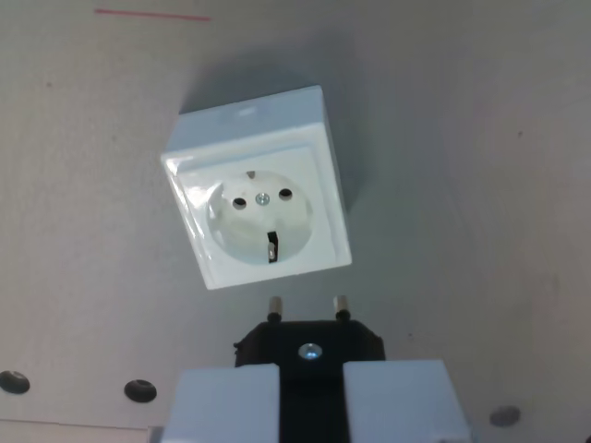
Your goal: Move above the white socket
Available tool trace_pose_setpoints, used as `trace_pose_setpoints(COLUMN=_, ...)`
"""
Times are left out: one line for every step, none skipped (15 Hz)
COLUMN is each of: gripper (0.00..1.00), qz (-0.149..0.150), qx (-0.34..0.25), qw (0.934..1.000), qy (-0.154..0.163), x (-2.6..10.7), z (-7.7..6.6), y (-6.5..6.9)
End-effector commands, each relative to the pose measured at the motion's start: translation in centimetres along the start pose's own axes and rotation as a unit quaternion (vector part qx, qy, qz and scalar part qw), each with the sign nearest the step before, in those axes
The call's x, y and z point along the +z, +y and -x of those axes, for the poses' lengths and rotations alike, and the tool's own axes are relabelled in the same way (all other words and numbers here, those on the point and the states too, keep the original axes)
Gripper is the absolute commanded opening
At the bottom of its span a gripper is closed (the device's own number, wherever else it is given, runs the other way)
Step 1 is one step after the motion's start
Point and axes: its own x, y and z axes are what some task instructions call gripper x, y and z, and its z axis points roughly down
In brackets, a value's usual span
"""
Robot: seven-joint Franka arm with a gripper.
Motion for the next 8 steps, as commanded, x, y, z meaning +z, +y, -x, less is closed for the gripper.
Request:
trace_pose_setpoints(gripper=0.00, qz=0.008, qx=-0.064, qw=0.9964, qy=0.055, x=1.3, z=0.5, y=-0.4)
trace_pose_setpoints(gripper=0.00, qz=0.008, qx=-0.068, qw=0.9962, qy=0.055, x=1.6, z=0.6, y=-0.5)
trace_pose_setpoints(gripper=0.00, qz=0.008, qx=-0.071, qw=0.9959, qy=0.055, x=1.9, z=0.6, y=-0.6)
trace_pose_setpoints(gripper=0.00, qz=0.009, qx=-0.073, qw=0.9958, qy=0.053, x=2.2, z=0.6, y=-0.6)
trace_pose_setpoints(gripper=0.00, qz=0.009, qx=-0.077, qw=0.9956, qy=0.054, x=2.4, z=0.7, y=-0.7)
trace_pose_setpoints(gripper=0.00, qz=0.010, qx=-0.079, qw=0.9954, qy=0.053, x=2.7, z=0.7, y=-0.8)
trace_pose_setpoints(gripper=0.00, qz=0.010, qx=-0.081, qw=0.9952, qy=0.054, x=2.9, z=0.7, y=-0.9)
trace_pose_setpoints(gripper=0.00, qz=0.011, qx=-0.083, qw=0.9950, qy=0.054, x=3.1, z=0.7, y=-0.9)
